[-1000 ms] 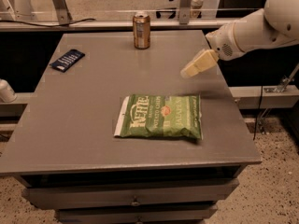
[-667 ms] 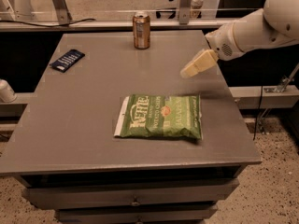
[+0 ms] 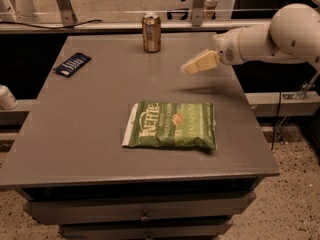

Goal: Pick orange can

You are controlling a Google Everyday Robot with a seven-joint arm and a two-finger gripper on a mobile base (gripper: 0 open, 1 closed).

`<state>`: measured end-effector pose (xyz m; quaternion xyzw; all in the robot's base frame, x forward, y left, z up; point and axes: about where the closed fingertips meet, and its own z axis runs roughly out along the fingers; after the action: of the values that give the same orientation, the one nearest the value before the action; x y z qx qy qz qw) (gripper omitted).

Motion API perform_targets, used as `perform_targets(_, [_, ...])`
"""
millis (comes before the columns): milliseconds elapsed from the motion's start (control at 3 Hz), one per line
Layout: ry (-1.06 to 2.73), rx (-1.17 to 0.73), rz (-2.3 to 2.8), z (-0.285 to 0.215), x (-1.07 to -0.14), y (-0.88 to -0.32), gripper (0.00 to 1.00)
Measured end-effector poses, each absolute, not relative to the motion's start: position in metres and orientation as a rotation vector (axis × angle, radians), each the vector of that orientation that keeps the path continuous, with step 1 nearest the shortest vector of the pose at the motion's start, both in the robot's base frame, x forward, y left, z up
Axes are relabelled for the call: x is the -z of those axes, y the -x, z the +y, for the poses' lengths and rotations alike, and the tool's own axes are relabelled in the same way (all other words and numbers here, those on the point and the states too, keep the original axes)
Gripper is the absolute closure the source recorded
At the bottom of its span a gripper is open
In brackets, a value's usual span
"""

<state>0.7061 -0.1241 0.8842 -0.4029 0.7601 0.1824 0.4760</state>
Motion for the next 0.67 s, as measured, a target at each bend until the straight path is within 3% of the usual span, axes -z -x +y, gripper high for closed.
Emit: perform_targets(667, [0.859,-0.514,1.731,-0.097,-0.893,-0.783,0.00])
